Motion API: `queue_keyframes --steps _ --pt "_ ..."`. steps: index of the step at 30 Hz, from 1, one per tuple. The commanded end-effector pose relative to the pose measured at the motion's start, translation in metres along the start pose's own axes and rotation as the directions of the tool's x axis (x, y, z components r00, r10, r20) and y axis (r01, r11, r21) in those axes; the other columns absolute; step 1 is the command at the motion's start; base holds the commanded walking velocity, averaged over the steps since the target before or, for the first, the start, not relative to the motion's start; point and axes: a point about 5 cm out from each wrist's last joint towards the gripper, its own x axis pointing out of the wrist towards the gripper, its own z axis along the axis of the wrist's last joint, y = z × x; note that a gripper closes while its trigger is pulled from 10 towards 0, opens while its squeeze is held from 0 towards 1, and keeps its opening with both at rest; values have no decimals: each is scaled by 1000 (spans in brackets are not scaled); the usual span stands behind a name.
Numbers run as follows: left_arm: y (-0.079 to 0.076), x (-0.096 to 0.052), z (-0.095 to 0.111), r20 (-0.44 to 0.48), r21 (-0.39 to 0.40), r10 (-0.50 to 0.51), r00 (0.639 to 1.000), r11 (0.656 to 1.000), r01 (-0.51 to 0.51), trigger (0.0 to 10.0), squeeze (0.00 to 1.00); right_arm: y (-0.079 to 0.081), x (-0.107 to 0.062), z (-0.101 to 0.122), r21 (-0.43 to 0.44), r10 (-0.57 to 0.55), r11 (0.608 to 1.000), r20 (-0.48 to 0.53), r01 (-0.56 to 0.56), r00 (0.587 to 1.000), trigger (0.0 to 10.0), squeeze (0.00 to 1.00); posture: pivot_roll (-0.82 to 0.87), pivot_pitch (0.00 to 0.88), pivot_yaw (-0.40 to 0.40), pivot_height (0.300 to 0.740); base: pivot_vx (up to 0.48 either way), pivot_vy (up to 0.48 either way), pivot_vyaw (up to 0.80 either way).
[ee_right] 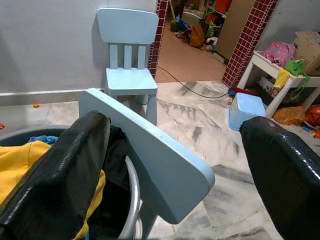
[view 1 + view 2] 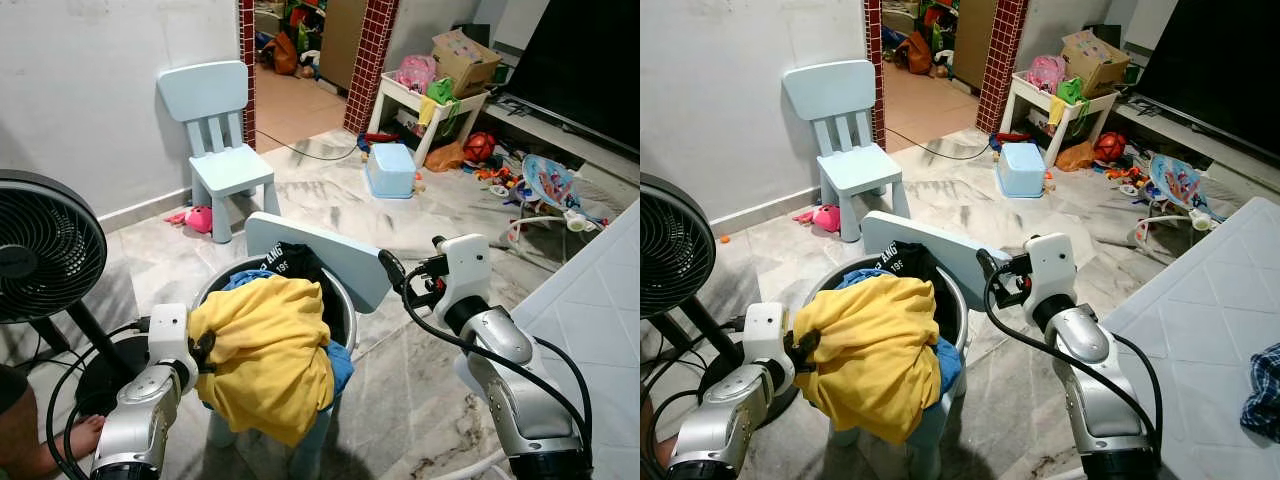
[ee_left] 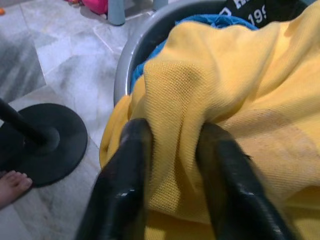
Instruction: Hang hanger
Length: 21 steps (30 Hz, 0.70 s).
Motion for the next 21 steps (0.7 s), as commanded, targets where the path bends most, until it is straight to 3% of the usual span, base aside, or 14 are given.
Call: queue_keyframes --steps 1,17,19,21 --pt "-1 2 3 12 8 -16 1000 1000 16 0 0 -6 0 0 -12 -25 1000 -2 25 1000 10000 0 -132 0 -97 740 0 0 0" --pt "-2 2 0 13 105 -55 998 993 54 0 0 -5 1 0 -11 -25 1000 -4 25 1000 10000 0 -130 0 -96 740 0 0 0" --pt "-3 1 0 12 138 -68 998 988 66 0 0 -5 1 -1 -10 -26 1000 -5 25 1000 10000 0 -131 0 -94 740 0 0 0" --pt "-4 1 2 23 263 -84 996 962 75 0 0 -4 0 -2 -9 -26 1000 -7 25 1000 10000 0 -130 0 -94 740 0 0 0"
